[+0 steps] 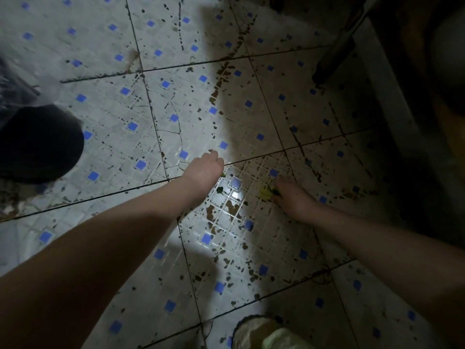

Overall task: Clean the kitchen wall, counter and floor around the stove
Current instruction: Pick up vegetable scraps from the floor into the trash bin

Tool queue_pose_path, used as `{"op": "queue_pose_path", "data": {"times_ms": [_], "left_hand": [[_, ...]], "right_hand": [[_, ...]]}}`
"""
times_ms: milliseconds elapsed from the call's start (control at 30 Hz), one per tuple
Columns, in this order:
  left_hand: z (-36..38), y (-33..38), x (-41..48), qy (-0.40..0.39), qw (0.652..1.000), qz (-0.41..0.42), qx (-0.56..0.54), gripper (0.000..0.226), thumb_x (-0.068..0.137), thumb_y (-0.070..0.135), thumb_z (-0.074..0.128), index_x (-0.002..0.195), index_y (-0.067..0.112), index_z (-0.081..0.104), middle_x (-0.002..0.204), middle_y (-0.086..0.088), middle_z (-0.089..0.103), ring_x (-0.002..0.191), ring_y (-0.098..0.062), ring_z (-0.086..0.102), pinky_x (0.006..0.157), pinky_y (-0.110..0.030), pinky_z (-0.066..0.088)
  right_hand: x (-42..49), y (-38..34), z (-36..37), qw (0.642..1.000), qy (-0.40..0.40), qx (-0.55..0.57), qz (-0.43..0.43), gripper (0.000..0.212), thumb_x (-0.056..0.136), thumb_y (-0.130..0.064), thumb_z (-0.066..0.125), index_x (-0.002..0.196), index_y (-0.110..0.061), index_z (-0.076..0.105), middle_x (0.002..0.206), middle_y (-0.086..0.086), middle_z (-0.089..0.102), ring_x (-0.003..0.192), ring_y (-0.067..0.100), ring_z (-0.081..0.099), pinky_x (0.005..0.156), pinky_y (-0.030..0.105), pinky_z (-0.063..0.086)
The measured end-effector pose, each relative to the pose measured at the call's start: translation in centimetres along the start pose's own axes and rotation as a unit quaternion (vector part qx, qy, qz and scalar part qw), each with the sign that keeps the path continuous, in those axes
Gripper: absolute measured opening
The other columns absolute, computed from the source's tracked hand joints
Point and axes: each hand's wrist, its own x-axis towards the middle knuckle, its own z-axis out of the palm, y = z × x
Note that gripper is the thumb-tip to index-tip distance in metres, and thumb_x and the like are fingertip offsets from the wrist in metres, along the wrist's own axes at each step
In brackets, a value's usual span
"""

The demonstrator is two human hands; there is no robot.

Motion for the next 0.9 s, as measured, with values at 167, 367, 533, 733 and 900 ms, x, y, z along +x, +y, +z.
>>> {"op": "queue_pose_path", "data": {"times_ms": [167, 367, 533, 733, 900], "left_hand": [[0.2, 0.0, -0.9, -0.008, 1.0, 0.018, 0.022, 0.058, 0.07, -0.005, 0.07, 0.12, 0.002, 0.042, 0.119, -0.014, 0.044, 0.104, -0.026, 0.048, 0.077, -0.031, 0.041], [0.1, -1.1, -1.2, 0.046, 0.994, -0.032, -0.09, 0.035, 0.078, -0.013, 0.058, 0.105, 0.006, 0.046, 0.103, -0.013, 0.052, 0.09, -0.027, 0.051, 0.07, -0.032, 0.039], [-0.1, -1.0, -0.6, 0.062, 0.982, -0.061, -0.169, 0.01, 0.093, -0.003, 0.046, 0.098, 0.002, 0.053, 0.098, -0.016, 0.055, 0.088, -0.032, 0.055, 0.073, -0.04, 0.046], [0.1, -0.3, 0.1, 0.048, 0.987, -0.053, -0.142, 0.012, 0.094, 0.0, 0.049, 0.103, 0.002, 0.056, 0.106, -0.015, 0.054, 0.092, -0.031, 0.055, 0.074, -0.038, 0.045], [0.2, -0.1, 0.2, 0.048, 0.991, -0.056, -0.115, 0.023, 0.085, -0.011, 0.053, 0.103, 0.003, 0.053, 0.109, -0.015, 0.051, 0.093, -0.028, 0.052, 0.07, -0.032, 0.039]], "right_hand": [[-0.2, 0.1, -0.1, 1.0, 0.016, 0.011, -0.004, 0.009, 0.098, -0.02, 0.046, 0.095, -0.011, 0.046, 0.102, 0.008, 0.045, 0.094, 0.022, 0.046, 0.07, 0.026, 0.032], [-0.4, -0.1, -0.9, 0.998, 0.045, 0.038, -0.006, 0.014, 0.095, -0.019, 0.05, 0.085, -0.013, 0.042, 0.09, 0.005, 0.044, 0.082, 0.02, 0.047, 0.064, 0.026, 0.033], [-0.1, -0.5, -0.9, 0.999, 0.032, 0.025, -0.007, 0.015, 0.096, -0.018, 0.049, 0.085, -0.011, 0.042, 0.093, 0.007, 0.044, 0.085, 0.02, 0.046, 0.068, 0.027, 0.034], [0.4, -0.6, -0.4, 0.999, 0.032, 0.018, -0.006, 0.017, 0.097, -0.019, 0.048, 0.085, -0.012, 0.037, 0.092, 0.006, 0.039, 0.083, 0.017, 0.041, 0.067, 0.026, 0.03], [0.3, -0.3, -0.4, 0.999, 0.028, 0.034, -0.012, 0.015, 0.097, -0.018, 0.049, 0.087, -0.013, 0.038, 0.094, 0.005, 0.04, 0.085, 0.017, 0.041, 0.069, 0.026, 0.031]]}}
